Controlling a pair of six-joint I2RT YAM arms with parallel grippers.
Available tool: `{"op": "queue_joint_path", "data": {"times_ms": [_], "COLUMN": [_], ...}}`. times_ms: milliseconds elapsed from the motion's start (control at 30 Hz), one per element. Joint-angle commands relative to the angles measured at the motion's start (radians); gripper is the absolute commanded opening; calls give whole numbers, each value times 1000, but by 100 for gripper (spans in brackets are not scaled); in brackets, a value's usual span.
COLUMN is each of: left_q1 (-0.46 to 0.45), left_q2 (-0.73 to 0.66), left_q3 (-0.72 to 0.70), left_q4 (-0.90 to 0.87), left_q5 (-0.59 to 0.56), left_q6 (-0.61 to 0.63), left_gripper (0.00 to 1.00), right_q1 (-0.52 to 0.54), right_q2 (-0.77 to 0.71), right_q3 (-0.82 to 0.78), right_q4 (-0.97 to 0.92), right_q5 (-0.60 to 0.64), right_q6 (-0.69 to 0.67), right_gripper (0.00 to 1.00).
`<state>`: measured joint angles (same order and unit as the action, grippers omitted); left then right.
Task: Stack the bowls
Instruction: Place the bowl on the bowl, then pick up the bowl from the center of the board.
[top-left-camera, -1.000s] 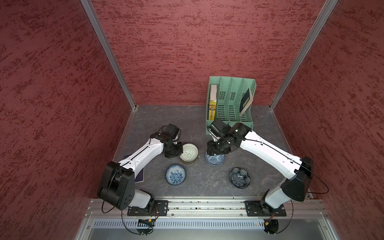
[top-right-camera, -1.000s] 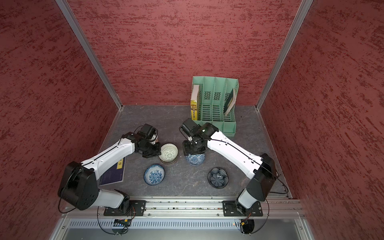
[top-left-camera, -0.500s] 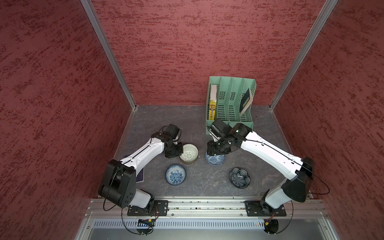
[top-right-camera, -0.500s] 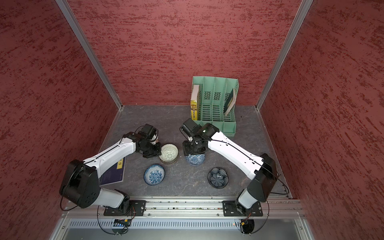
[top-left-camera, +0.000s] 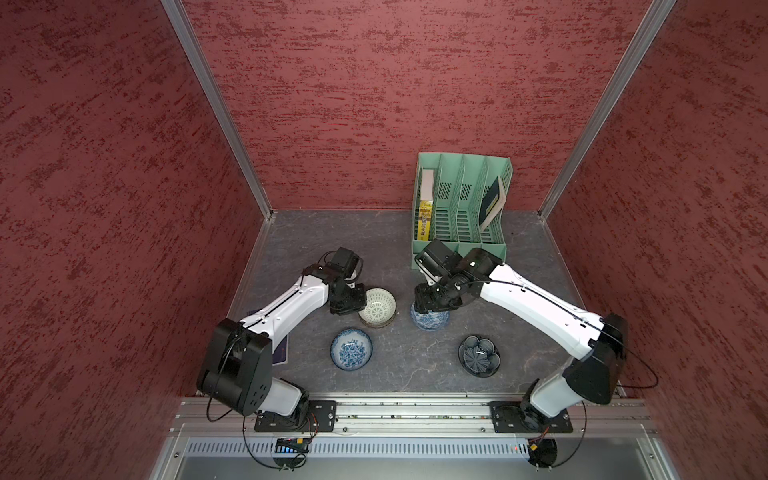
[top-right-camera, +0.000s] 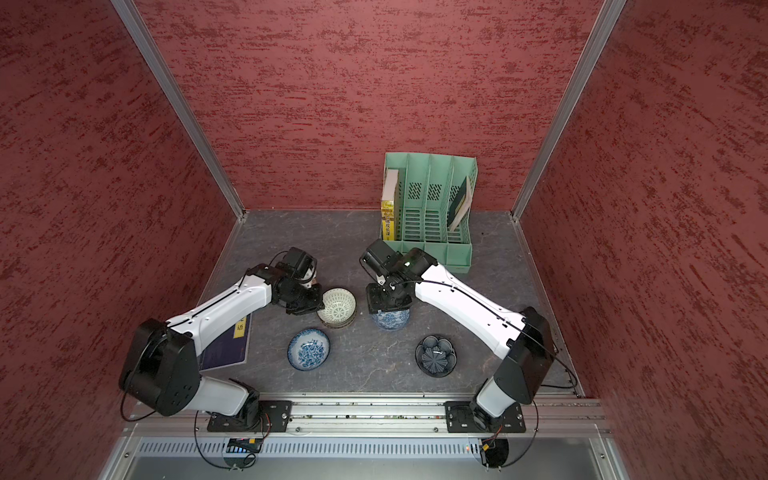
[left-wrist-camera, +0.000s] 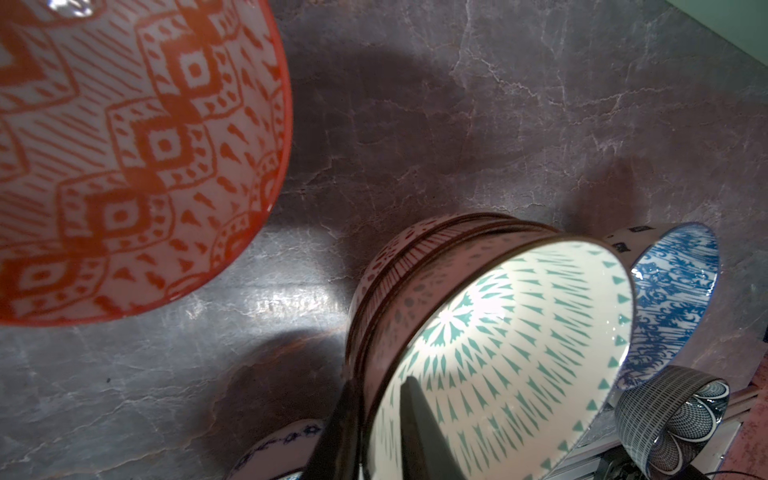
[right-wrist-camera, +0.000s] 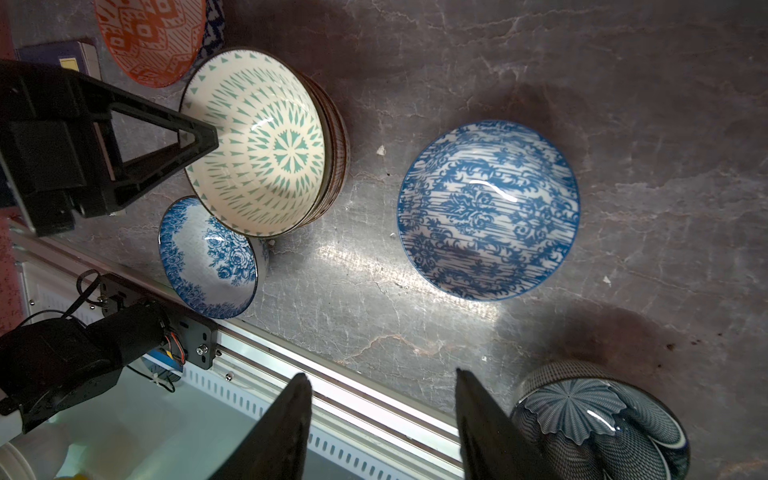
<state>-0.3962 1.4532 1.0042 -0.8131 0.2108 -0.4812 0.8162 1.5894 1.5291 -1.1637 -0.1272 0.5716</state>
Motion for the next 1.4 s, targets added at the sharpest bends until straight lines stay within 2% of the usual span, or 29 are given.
{"op": "queue_joint_path", "data": {"times_ms": [0, 467, 800, 1067, 1133, 1367], "left_q1": [5, 8, 33, 37, 37, 37], "left_q2": [3, -77, -188, -255, -266, -310], "left_q3": [8, 41, 69, 61, 46, -1], "left_q4": [16, -76, -173, -203, -199, -175], "left_q5": [8, -52, -70, -57, -49, -18], "left_q6": [6, 4, 10, 14, 13, 2], "left_gripper": [25, 31, 36, 37, 37, 39], "right_q1": [-2, -11, -116, -249, -270, -306], "right_q2": [-29, -47, -125, -218, -245, -350], "right_q3": [-8, -6, -46, -157, -195, -354], "right_q4": [17, -3, -43, -60, -69, -111], "right_q5": [3, 32, 88, 138, 166, 224], "right_q6": [8, 2, -1, 19, 36, 122], "right_gripper": [58, 59, 59, 59, 55, 55]}}
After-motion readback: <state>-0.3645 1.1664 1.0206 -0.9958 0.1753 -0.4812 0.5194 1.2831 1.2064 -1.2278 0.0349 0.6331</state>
